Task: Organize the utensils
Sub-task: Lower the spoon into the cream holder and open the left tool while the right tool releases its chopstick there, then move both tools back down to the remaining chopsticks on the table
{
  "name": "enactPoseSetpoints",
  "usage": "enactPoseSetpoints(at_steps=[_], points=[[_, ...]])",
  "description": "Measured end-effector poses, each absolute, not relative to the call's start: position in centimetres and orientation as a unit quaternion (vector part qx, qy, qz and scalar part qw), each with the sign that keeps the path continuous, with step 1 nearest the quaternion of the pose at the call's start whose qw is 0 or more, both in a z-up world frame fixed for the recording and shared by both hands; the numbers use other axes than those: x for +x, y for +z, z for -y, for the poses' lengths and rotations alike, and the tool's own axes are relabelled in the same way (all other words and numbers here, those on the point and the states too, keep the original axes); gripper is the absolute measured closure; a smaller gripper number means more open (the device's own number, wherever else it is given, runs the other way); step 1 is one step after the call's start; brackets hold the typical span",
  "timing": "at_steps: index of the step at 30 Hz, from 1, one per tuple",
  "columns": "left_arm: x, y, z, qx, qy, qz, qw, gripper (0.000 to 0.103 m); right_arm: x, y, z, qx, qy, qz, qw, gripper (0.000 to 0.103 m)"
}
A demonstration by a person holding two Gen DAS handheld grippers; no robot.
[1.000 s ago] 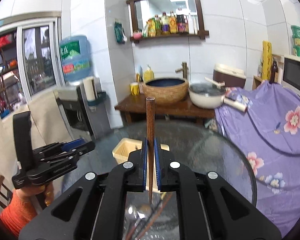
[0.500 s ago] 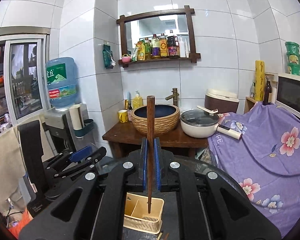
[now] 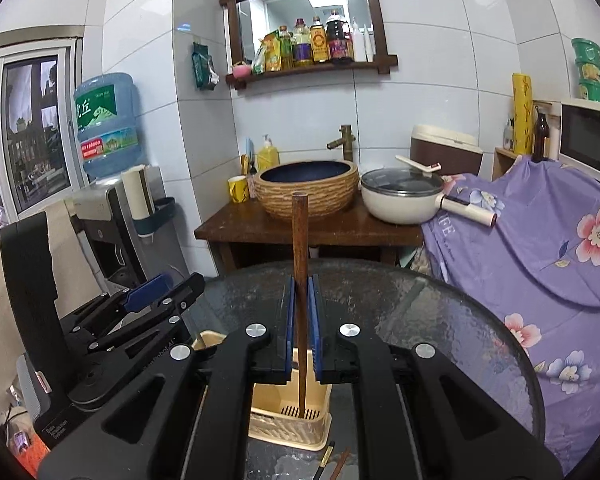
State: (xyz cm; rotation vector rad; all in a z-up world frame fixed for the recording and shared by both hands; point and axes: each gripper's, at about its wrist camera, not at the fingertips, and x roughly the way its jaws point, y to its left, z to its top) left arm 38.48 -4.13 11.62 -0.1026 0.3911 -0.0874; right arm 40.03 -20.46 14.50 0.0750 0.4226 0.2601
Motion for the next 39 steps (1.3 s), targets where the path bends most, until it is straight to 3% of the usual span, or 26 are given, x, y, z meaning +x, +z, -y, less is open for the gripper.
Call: enactPoseSetpoints(at_steps=[24,26,28,29,30,33,39], points=[[37.5,7.0,4.9,-0.007,-0.051,-0.230,0.972,0.067,40.2,10.4,21.3,0.041,0.124,-0.248,0.960,0.095],[37.3,7.1,4.8,-0.013,-0.054,-0.225,0.973,0.058,39.9,10.4,21.4,0.042,0.120,-0.244,0.961,0.091],[36.9,7.4,4.6,-0.021,-0.058,-0.219,0.974,0.044,39.3,10.6,21.6,0.041,0.115,-0.235,0.964,0.075],[36.5,7.6,4.4,-0.027,-0.060,-0.215,0.974,0.041,38.9,10.6,21.7,0.039,0.113,-0.231,0.966,0.060],[36.1,7.7,4.3,-0.031,-0.062,-0.212,0.975,0.036,38.5,10.7,21.8,0.036,0.109,-0.227,0.967,0.056],[34.4,8.1,3.5,-0.045,-0.064,-0.208,0.975,0.020,36.8,10.3,22.0,0.024,0.110,-0.229,0.967,0.056],[30.7,6.2,2.1,-0.038,-0.060,-0.259,0.963,0.015,34.6,6.2,23.2,0.037,0.116,-0.297,0.947,0.056]])
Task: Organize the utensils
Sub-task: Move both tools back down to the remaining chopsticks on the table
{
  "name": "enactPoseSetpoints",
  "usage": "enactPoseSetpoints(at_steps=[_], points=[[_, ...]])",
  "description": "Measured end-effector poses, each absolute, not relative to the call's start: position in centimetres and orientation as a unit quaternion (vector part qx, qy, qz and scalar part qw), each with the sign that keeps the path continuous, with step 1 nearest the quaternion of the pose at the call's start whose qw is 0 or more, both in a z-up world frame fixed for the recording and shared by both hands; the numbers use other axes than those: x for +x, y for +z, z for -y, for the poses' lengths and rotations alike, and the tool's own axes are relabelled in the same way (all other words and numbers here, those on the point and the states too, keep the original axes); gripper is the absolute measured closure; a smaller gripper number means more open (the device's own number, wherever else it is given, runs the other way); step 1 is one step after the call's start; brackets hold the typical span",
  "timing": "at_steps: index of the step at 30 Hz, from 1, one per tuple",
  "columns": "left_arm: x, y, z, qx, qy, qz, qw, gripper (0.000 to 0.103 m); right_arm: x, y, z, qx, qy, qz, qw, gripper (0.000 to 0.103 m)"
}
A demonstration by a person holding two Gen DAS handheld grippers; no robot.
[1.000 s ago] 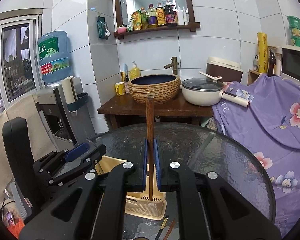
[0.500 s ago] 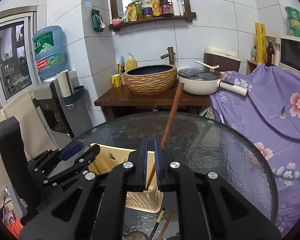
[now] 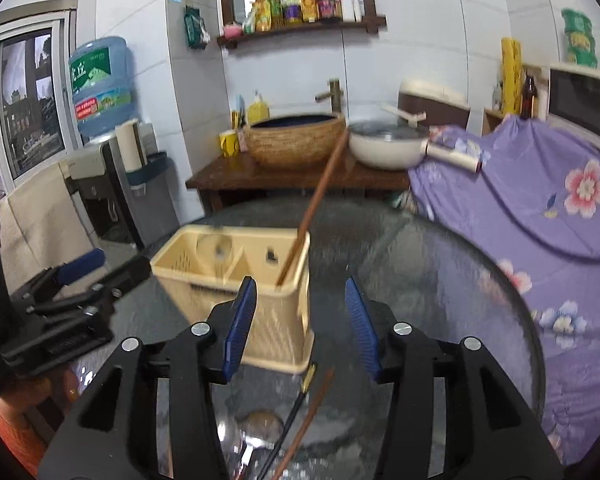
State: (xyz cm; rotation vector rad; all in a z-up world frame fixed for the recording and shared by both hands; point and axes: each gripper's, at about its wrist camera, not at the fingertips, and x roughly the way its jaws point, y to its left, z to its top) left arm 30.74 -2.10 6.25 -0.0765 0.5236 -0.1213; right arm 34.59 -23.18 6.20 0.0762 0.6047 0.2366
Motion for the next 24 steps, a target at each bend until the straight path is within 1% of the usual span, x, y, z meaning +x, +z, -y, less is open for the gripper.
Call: enactPoseSetpoints(at_steps=[6,11,13,16,19,24], points=[[28.2,2.0,0.9,-0.002,-0.045,-0.321,0.946,0.016,33.5,0.1,23.6,0.045,0.113,-0.372,0.920,0.056],[27.3,-1.4,-0.4,-0.020,-0.035,-0.373,0.927,0.029,33.0,-3.8,23.7,0.057,0.103,-0.413,0.903,0.056],[27.1,-2.7,-0.6,-0.021,-0.035,-0.390,0.920,0.038,33.0,-5.0,23.7,0.059,0.102,-0.427,0.897,0.056],[26.7,-3.6,-0.4,-0.016,-0.032,-0.398,0.917,0.045,32.8,-6.1,23.5,0.056,0.098,-0.436,0.893,0.056],[26.6,-4.3,-0.3,-0.021,-0.033,-0.405,0.913,0.050,32.9,-6.6,23.2,0.059,0.097,-0.441,0.890,0.057],[26.4,-4.7,0.4,-0.019,-0.034,-0.409,0.912,0.052,33.1,-6.7,22.8,0.055,0.090,-0.441,0.891,0.058]])
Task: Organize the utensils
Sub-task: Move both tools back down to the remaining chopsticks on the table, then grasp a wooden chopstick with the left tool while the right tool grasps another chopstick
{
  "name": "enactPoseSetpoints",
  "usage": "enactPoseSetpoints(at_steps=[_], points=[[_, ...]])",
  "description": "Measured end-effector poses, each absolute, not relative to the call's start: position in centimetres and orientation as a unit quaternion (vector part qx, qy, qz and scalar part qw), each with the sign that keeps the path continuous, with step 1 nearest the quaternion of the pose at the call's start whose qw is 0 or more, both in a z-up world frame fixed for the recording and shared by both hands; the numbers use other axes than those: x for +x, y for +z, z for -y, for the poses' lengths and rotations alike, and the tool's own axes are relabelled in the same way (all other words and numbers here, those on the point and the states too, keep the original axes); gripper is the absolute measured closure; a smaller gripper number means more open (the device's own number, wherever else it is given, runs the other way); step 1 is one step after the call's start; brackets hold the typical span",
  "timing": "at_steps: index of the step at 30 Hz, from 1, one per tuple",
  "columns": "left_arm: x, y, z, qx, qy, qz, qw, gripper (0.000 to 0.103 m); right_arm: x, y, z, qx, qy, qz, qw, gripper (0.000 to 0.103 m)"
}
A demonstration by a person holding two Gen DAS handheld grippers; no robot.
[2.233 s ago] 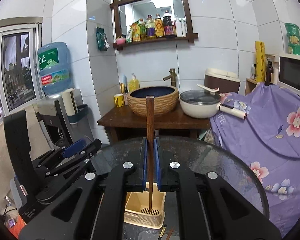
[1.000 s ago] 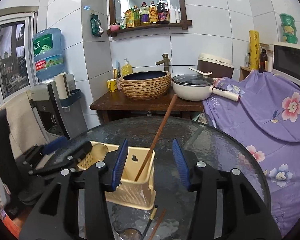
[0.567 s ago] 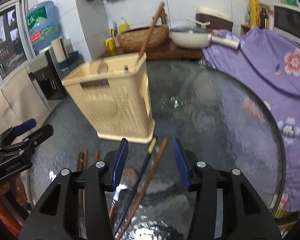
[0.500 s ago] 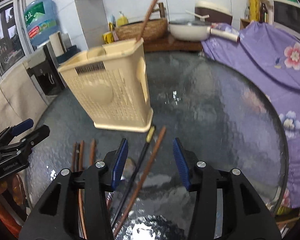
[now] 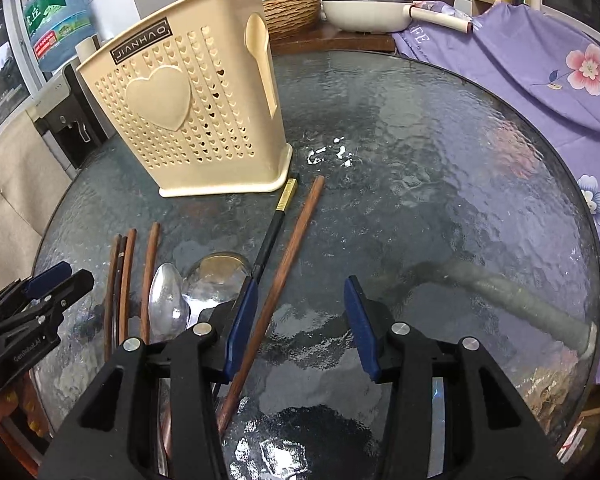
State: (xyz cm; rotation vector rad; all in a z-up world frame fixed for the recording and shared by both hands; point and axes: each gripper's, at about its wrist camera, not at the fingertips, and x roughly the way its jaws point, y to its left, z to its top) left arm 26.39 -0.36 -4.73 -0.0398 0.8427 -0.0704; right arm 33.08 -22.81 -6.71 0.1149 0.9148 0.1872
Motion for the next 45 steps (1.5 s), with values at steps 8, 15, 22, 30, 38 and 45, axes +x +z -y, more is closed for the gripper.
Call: enactPoseSetpoints(at_steps=[8,15,22,30,38,45], points=[[26.4,-5.4,1.6,-0.012,-0.038,-0.418,0.907,0.054,33.5,-6.8,22.1,0.046,0.084,-0.443,0.891,0.058],[26.1,-5.8,2.5,0.001,-0.037,-0.421,0.906,0.055,34.0,-7.2,21.4,0.026,0.077,-0.450,0.889,0.058],[26.0,-6.0,1.2,-0.003,-0.026,-0.428,0.903,0.055,34.0,-7.3,21.8,0.005,0.066,-0.456,0.887,0.058],[27.0,-5.9,1.1,-0.008,-0.021,-0.436,0.900,0.055,35.7,-7.2,21.9,0.001,0.060,-0.469,0.881,0.065],[28.4,-6.0,1.7,-0.001,-0.021,-0.437,0.899,0.062,38.3,-7.2,21.7,-0.006,0.043,-0.467,0.883,0.074],[29.5,-6.0,2.9,0.013,-0.019,-0.437,0.899,0.073,40.6,-7.3,21.5,-0.004,0.029,-0.464,0.885,0.084]])
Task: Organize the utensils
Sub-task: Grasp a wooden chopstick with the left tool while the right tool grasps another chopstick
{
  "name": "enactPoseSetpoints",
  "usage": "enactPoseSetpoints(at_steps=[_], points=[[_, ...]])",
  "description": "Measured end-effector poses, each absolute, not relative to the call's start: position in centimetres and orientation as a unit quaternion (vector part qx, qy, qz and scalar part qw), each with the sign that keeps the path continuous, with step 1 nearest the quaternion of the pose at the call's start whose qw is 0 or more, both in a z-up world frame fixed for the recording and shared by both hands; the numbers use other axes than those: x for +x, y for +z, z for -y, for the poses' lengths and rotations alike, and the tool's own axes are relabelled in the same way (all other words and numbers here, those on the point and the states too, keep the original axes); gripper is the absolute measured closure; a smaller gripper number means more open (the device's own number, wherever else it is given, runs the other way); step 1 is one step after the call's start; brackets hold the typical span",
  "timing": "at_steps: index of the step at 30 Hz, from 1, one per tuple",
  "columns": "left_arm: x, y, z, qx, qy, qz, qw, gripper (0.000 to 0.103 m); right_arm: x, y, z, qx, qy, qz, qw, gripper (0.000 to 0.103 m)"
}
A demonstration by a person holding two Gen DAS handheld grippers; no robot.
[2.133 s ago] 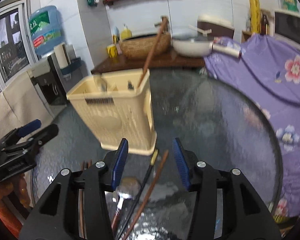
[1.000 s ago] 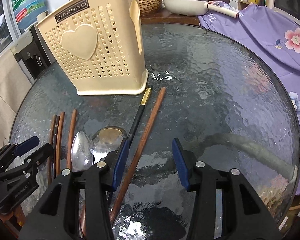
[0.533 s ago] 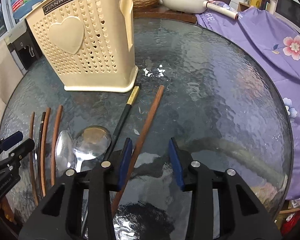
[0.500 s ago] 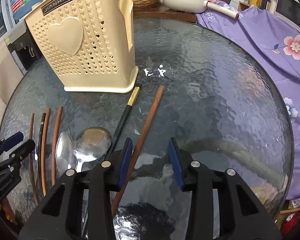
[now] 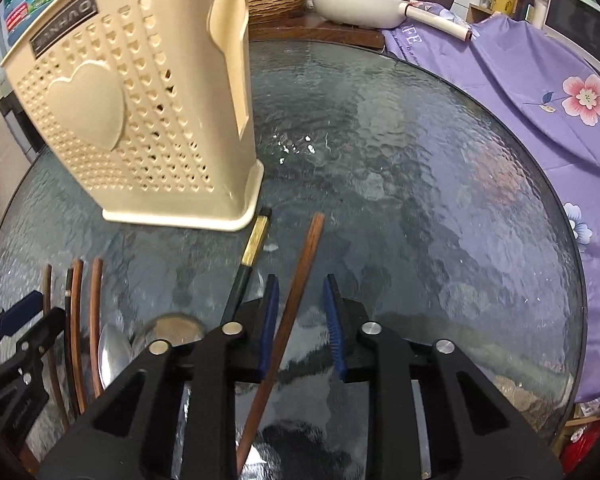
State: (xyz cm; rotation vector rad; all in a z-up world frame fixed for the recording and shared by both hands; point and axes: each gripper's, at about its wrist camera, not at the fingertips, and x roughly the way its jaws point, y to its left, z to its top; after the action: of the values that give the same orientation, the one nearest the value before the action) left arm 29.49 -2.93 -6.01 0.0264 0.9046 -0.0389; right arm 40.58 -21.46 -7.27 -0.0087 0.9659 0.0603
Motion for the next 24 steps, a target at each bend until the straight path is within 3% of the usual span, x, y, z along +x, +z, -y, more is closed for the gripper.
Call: enactPoseSetpoints(at_steps=[6,24], points=[[30.5,-5.9,3.7,0.012,-0.025,-0.443,0.896,0.084,42.4,-7.3,21.6,0.007,0.020,-0.470,0.883,0.092],[30.1,-6.1,4.6,0.023,-0.019,-0.434,0.900,0.088,41.3,-7.8,20.7,-0.002,0.011,-0.460,0.888,0.093]])
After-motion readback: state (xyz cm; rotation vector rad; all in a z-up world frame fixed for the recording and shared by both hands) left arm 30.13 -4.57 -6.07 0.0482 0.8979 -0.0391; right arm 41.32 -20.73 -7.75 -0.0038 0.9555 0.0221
